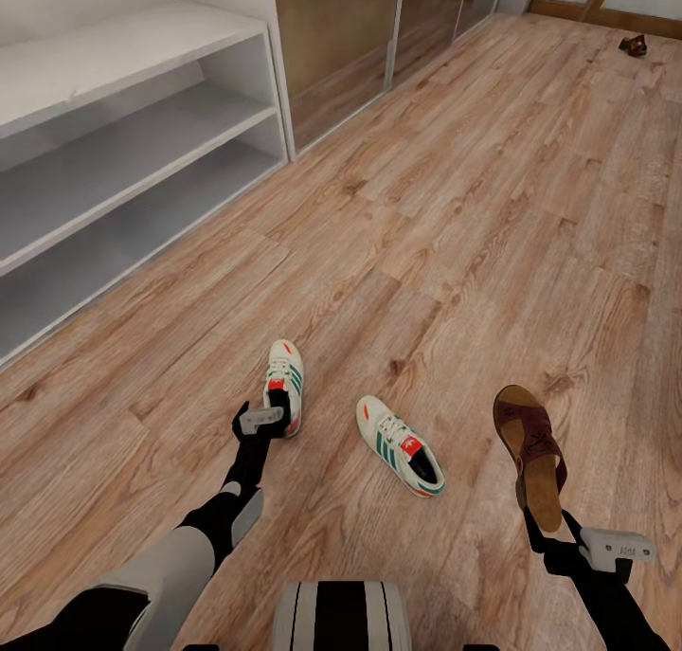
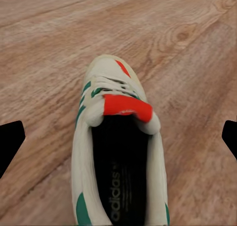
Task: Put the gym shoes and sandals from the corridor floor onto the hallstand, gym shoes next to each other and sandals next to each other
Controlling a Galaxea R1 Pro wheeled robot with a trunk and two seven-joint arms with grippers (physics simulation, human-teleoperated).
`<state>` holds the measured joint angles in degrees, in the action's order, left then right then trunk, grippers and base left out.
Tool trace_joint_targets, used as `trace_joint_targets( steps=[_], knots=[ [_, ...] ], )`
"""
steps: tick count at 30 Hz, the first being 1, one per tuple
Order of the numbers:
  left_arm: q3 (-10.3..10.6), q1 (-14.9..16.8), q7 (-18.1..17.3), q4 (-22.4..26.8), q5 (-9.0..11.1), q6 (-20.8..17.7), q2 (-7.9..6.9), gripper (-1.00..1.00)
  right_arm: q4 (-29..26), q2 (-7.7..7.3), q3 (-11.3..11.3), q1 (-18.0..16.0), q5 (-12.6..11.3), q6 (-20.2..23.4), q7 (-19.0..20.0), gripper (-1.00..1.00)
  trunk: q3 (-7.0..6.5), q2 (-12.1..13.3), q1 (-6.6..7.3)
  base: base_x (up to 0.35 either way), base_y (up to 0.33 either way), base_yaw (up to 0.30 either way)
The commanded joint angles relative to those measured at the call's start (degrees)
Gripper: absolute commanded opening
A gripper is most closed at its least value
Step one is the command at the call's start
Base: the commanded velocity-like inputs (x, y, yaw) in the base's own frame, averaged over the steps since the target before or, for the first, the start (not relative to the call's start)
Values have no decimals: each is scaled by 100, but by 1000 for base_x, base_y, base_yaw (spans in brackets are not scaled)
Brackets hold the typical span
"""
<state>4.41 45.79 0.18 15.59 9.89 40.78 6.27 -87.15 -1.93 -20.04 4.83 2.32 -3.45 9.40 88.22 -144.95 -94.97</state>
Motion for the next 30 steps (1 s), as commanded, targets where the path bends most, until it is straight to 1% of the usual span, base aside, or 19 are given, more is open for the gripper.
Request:
trace_joint_targets(
  steps=[1,6,20,30],
  knots=[
    [2,0,1,0,-2,0,0,100,0,0,0,0,-21,3,1,-100,0,0,0,8,0,0],
    [28,0,78,-2,-10,0,-17,100,3,0,0,0,-21,3,1,-100,0,0,0,5,0,0],
    [55,0,124,-3,-21,0,-13,100,-3,-1,0,0,-21,2,0,-100,0,0,0,3,0,0],
    [62,-6,130,-3,-24,7,-17,100,-4,-2,0,0,-21,2,0,-100,0,0,0,105,0,0]
  ],
)
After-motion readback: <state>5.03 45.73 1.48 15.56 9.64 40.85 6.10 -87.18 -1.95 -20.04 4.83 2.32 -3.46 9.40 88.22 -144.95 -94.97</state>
